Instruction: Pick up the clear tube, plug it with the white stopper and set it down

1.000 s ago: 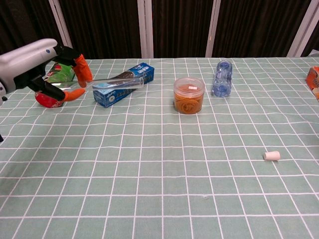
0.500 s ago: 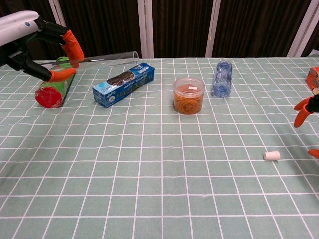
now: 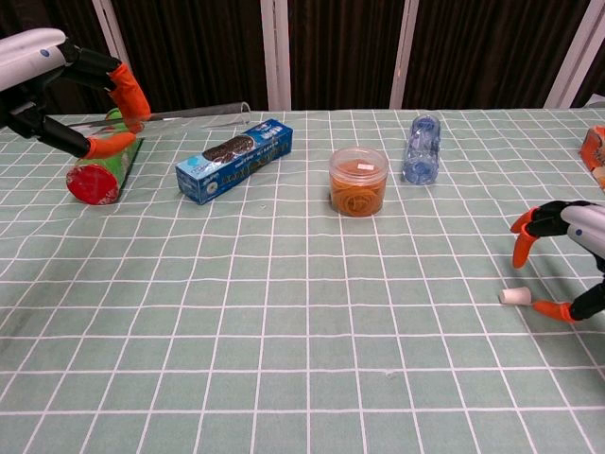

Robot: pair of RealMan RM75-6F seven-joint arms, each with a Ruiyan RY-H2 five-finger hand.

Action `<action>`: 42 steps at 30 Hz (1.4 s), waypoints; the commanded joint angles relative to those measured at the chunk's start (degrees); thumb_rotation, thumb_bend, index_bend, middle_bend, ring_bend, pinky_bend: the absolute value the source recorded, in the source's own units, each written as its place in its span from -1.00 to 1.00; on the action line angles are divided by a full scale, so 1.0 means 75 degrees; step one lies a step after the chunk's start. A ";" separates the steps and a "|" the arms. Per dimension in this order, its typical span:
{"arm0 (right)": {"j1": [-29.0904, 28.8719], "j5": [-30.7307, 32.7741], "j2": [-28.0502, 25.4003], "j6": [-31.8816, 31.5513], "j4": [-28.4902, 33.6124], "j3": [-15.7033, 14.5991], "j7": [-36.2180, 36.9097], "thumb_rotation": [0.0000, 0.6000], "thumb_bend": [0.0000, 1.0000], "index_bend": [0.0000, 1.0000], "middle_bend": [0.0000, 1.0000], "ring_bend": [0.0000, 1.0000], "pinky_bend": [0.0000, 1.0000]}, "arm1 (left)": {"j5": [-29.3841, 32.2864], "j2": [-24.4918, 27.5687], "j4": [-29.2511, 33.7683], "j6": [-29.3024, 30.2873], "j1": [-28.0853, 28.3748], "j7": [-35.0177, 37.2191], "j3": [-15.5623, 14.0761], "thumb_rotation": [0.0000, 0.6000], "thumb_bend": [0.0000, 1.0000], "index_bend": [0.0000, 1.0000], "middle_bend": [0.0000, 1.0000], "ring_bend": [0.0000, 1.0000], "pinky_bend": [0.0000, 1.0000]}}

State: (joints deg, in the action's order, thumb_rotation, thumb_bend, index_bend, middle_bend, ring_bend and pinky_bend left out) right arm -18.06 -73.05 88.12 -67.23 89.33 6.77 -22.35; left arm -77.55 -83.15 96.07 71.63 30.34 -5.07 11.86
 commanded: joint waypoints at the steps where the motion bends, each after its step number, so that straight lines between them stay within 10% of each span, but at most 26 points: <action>1: -0.0059 0.0096 0.0107 0.0067 -0.0097 0.0007 -0.0063 1.00 -0.40 -0.11 -0.59 -0.83 -0.89 | 0.0024 0.0010 -0.0062 -0.0019 -0.0001 0.0040 0.0001 1.00 0.34 0.05 -0.05 -0.82 -1.00; 42: -0.0335 0.0763 0.0373 0.0112 -0.0368 -0.0033 -0.0536 1.00 -0.22 0.08 -0.54 -0.82 -0.88 | -0.0033 0.0157 -0.0095 0.0045 -0.0017 0.0231 0.0010 1.00 0.34 0.05 -0.05 -0.82 -1.00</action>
State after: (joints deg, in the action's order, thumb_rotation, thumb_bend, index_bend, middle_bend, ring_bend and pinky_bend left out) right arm -20.56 -67.34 90.91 -66.38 86.57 6.53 -26.38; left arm -77.79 -81.98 95.37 71.96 30.21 -3.34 11.93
